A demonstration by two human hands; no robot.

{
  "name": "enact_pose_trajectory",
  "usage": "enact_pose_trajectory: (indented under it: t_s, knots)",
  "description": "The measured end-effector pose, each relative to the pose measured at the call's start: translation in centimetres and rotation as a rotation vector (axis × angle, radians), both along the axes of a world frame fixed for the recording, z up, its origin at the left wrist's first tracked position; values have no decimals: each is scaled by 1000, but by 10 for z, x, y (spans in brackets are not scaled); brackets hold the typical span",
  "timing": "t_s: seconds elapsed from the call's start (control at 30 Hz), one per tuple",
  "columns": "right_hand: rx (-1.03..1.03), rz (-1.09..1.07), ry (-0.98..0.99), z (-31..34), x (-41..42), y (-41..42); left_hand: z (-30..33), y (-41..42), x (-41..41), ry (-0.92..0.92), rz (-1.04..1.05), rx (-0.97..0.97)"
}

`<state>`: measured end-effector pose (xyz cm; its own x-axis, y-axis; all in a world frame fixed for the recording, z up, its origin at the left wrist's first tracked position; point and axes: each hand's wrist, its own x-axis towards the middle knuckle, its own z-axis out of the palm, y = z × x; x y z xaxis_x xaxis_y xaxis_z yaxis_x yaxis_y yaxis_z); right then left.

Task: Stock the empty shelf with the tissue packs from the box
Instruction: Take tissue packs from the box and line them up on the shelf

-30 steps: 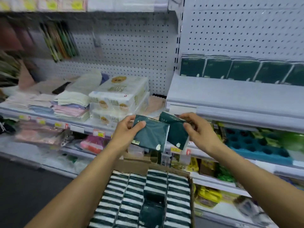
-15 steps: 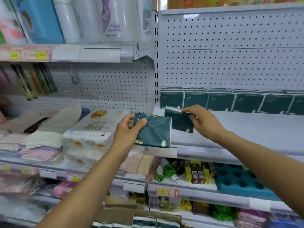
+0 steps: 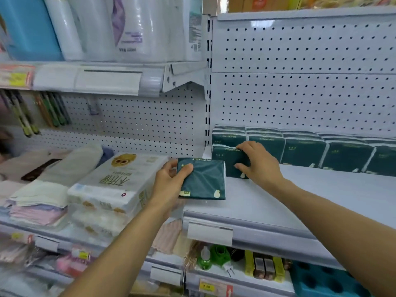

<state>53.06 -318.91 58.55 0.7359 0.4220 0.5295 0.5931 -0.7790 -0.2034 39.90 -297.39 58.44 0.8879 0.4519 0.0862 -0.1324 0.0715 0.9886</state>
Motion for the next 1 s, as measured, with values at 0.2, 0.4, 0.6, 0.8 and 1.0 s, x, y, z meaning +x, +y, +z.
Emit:
enact_pose_trajectory:
  t_s: [0.2, 0.4, 0.6, 0.8, 1.0]
  knots:
    - [-102, -19, -148, -6, 43, 11, -7, -1, 22, 10, 10, -36]
    - [-169, -58, -255, -8, 69, 13, -8, -3, 35, 31, 19, -90]
    - [108, 42, -182, 5, 50, 11, -10, -7, 43, 18, -51, -33]
    - [268, 339, 375, 26, -14, -5, -4, -27, 45, -83, -236, 87]
    - [200, 215, 308, 10, -11, -63, 0, -56, 62, -85, -364, 492]
